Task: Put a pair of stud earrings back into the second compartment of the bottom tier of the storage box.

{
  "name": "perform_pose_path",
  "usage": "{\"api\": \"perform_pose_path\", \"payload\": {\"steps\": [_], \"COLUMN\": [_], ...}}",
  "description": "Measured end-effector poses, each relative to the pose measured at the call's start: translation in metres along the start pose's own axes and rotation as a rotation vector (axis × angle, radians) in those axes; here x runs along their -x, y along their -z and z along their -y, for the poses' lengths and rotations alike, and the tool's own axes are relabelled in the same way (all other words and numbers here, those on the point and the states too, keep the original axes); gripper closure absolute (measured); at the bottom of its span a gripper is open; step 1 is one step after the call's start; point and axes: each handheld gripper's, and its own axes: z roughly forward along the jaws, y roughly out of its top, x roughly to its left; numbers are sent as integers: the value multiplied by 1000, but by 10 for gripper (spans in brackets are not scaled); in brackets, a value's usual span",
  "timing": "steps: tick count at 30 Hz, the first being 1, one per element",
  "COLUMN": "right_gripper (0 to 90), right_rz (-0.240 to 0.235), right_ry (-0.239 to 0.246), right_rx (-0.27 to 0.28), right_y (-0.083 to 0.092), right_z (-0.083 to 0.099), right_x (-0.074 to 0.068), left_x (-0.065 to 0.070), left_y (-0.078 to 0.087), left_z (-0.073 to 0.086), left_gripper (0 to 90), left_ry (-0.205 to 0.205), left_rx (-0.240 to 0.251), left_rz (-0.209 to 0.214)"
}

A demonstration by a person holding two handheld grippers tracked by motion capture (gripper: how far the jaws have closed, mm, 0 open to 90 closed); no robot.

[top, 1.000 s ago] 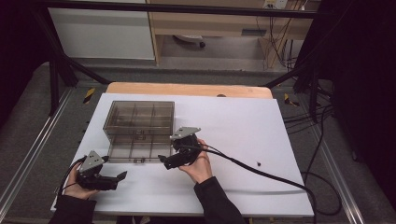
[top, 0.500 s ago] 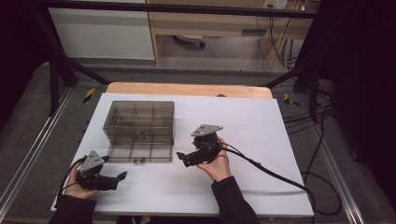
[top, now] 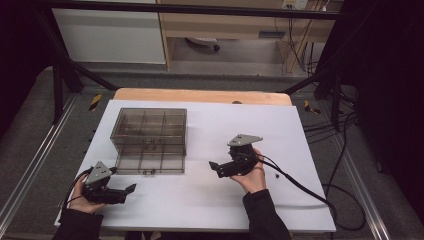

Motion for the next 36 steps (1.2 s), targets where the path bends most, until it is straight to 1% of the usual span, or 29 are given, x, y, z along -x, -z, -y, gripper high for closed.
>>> {"api": "perform_pose_path", "payload": {"steps": [4, 7, 9, 12, 15, 16, 24, 30, 36], "right_gripper": [15, 17, 17, 16, 20, 23, 23, 26, 25], "right_rz": [17, 20, 25, 42, 59, 66, 97, 123, 133], "right_ry": [-4, -23, -21, -25, -40, -36, -70, -84, -103], "right_rx": [-7, -1, 0, -5, -5, -2, -5, -14, -15], "right_y": [6, 11, 14, 19, 25, 27, 41, 49, 56], "right_z": [7, 11, 14, 20, 26, 28, 41, 52, 63], "right_x": [8, 14, 18, 23, 28, 30, 44, 54, 65], "left_x": [0, 0, 0, 0, 0, 0, 0, 0, 0], "left_y": [0, 0, 0, 0, 0, -1, -1, 0, 0], "left_z": [0, 0, 0, 0, 0, 0, 0, 0, 0], "left_gripper": [50, 50, 51, 51, 51, 51, 51, 51, 50], "left_ry": [1, -1, 0, 0, -4, -4, -4, -3, -4], "left_rx": [1, -1, 1, 0, -4, -5, -4, -3, -4], "left_rz": [-1, -1, -1, -1, -2, -1, 0, -1, -2]}}
